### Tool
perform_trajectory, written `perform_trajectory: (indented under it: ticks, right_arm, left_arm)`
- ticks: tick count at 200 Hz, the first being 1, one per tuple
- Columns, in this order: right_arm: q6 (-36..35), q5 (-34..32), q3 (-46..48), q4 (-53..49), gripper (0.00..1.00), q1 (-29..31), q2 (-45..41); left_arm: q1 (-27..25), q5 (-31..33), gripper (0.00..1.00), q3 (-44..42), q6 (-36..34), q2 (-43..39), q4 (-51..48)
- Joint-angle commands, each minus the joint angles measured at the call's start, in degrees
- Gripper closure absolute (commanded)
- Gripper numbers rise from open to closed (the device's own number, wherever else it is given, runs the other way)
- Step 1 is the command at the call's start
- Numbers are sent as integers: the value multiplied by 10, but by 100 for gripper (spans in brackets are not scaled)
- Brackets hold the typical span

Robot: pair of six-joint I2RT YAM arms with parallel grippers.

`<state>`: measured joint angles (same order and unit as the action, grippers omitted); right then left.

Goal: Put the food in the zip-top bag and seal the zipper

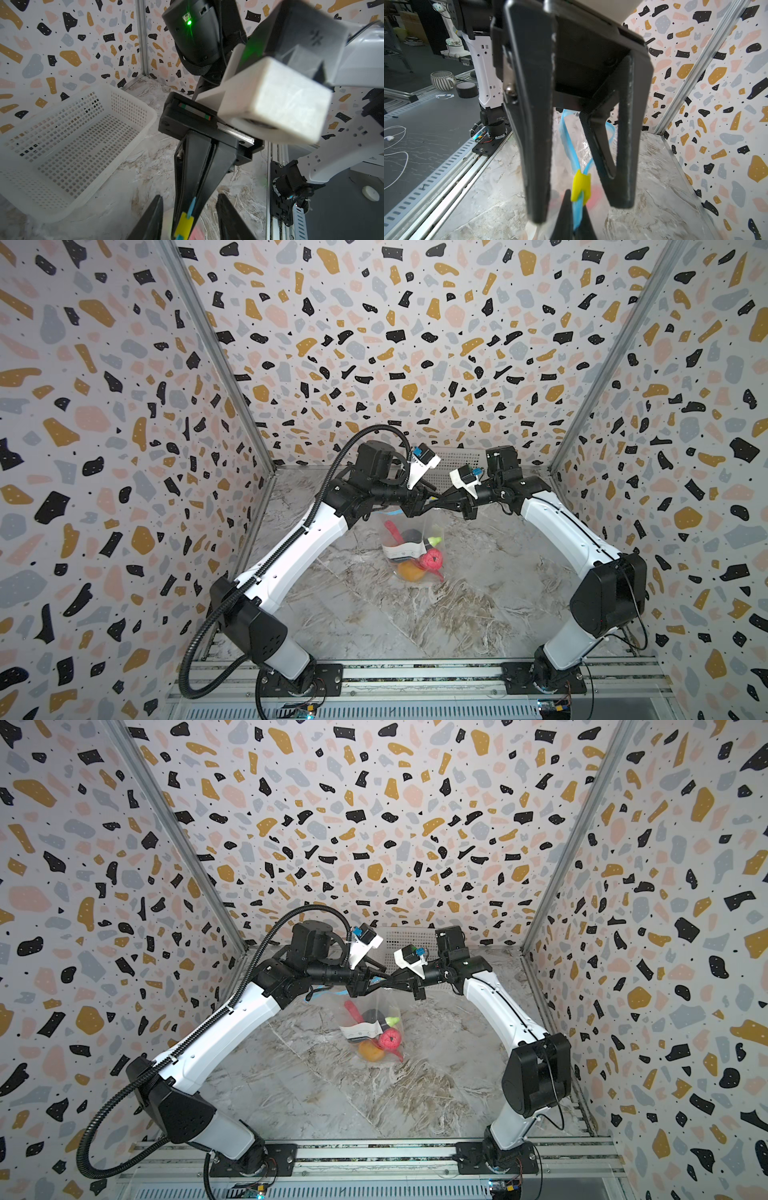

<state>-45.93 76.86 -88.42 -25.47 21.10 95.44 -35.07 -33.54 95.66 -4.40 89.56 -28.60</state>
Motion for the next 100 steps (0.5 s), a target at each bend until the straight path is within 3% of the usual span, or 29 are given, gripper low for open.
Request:
perform_trajectory:
  ticks: [1,20,65,100]
  right_arm:
    - [3,36,-21,6,100,-2,-11]
    - [8,35,-18,12,100,-2,-13]
    - [31,30,-3,41,100,-4,-24]
    - [43,24,7,57,100,-10,-30]
  left_arm:
    - [-3,26,66,17,-17,0,-15]
    - [-3,35,78,20,-19,0,-23]
    - [-3,38,97,19,-20,0,-30]
    - [-3,44,100,15,-21,-8,-33]
